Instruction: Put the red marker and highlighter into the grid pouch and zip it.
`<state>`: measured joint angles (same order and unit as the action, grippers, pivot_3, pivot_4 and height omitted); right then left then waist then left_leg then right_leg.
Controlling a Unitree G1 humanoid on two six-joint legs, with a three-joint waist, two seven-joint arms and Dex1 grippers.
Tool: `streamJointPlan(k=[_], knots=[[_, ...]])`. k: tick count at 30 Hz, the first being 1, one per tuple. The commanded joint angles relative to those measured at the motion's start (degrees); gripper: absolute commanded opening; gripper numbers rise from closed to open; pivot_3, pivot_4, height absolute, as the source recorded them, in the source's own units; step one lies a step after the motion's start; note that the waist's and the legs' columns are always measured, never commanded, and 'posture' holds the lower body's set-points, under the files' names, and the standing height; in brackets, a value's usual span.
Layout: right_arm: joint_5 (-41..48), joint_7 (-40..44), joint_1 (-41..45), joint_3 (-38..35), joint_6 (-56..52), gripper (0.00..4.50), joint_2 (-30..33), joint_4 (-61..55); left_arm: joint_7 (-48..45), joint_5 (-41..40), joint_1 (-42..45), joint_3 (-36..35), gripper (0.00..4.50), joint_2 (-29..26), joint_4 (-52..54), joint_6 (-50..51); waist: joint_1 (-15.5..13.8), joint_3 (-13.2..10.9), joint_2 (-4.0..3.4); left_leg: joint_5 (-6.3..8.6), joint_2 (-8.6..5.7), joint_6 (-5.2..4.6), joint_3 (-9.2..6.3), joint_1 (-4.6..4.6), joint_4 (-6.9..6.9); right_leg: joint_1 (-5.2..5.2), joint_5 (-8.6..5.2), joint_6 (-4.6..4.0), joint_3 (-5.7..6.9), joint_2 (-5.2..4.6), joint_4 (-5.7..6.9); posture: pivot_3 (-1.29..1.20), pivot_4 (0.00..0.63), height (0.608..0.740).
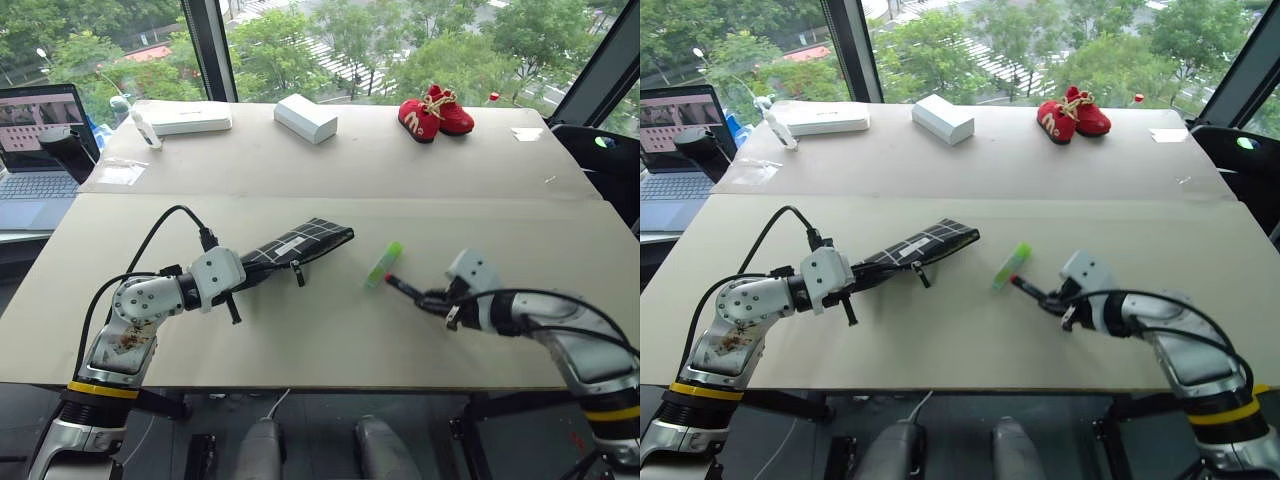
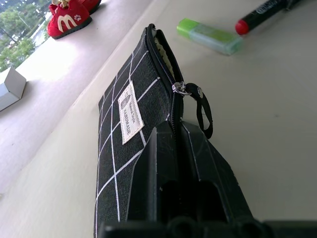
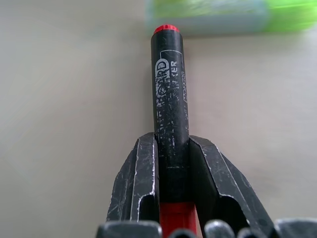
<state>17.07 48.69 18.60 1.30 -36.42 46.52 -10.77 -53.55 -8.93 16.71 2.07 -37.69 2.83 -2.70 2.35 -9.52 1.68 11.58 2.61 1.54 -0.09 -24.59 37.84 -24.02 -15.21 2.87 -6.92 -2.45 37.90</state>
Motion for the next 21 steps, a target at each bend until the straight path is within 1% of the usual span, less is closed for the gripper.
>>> streamJointPlan(k=[1, 4, 6, 9, 12, 15, 18, 21], knots=[[0.3, 2.9, 6.6, -2.2, 9.5, 0.52, -0.4, -0.2, -0.8, -1.7, -0.3, -0.6, 0.00, 0.1, 1.9, -1.2, 0.2, 0.0, 0.00, 0.00, 0.02, 0.00, 0.00, 0.00, -0.01, -0.02, 0.00, 0.00, 0.01, 0.02, 0.00, 0.00, 0.150, 0.731], [-4.3, 6.0, 11.5, 3.6, 18.1, 0.52, -1.7, -0.4, -1.1, -1.8, -0.4, -0.3, 0.00, 0.3, 2.3, -1.2, 0.4, 0.0, 0.00, 0.00, 0.05, 0.00, 0.00, 0.00, -0.03, -0.04, 0.00, -0.01, 0.01, 0.03, 0.00, 0.00, 0.150, 0.731], [-10.1, 6.2, 13.6, 7.9, 22.8, 0.52, -1.3, 1.6, -1.3, -1.8, -0.3, -0.4, 0.00, 0.3, 2.4, -1.3, 0.3, 0.0, 0.00, 0.00, 0.05, 0.00, 0.00, 0.00, -0.04, -0.04, 0.00, -0.01, 0.03, 0.04, 0.00, 0.00, 0.150, 0.731], [-17.1, 6.1, 15.6, 11.9, 30.5, 0.52, -0.4, 4.8, -1.5, -1.7, -0.2, -0.4, 0.00, 0.5, 2.3, -1.4, -0.3, 0.0, 0.00, 0.00, 0.01, 0.00, 0.01, -0.05, 0.00, -0.03, 0.00, 0.00, 0.03, -0.02, -0.02, 0.00, 0.150, 0.731], [-22.6, 5.6, 17.8, 14.4, 38.0, 0.52, 0.0, 8.4, -1.5, -1.5, 0.3, -0.1, 0.00, 0.7, 2.1, -1.5, -0.5, 0.0, 0.01, 0.00, -0.02, 0.00, 0.04, -0.06, 0.02, -0.04, 0.00, 0.00, 0.02, -0.06, -0.02, 0.00, 0.150, 0.731], [-26.1, 4.7, 19.8, 15.2, 42.7, 0.52, -0.1, 11.7, -1.7, -1.5, 0.7, 0.2, 0.00, 1.1, 2.1, -1.5, -0.2, 0.0, 0.00, 0.00, -0.01, 0.00, 0.04, -0.06, 0.02, -0.08, 0.01, -0.01, 0.01, -0.04, 0.03, 0.00, 0.150, 0.731], [-30.4, 3.0, 22.6, 16.1, 45.4, 0.52, -1.1, 15.9, -1.8, -1.5, 1.2, 0.7, 0.00, 1.7, 2.6, -1.1, -0.1, 0.0, 0.00, 0.00, 0.01, 0.00, 0.04, -0.05, 0.02, -0.09, 0.01, -0.02, 0.02, -0.02, 0.05, 0.00, 0.150, 0.731], [-32.3, 2.4, 24.0, 16.4, 46.7, 0.52, -2.2, 17.8, -2.1, -1.5, 1.1, 1.1, 0.00, 1.8, 2.8, -1.0, 0.1, 0.0, 0.00, 0.00, 0.00, 0.00, 0.04, -0.05, 0.02, -0.08, 0.01, -0.03, 0.01, -0.03, 0.06, 0.00, 0.150, 0.731]])
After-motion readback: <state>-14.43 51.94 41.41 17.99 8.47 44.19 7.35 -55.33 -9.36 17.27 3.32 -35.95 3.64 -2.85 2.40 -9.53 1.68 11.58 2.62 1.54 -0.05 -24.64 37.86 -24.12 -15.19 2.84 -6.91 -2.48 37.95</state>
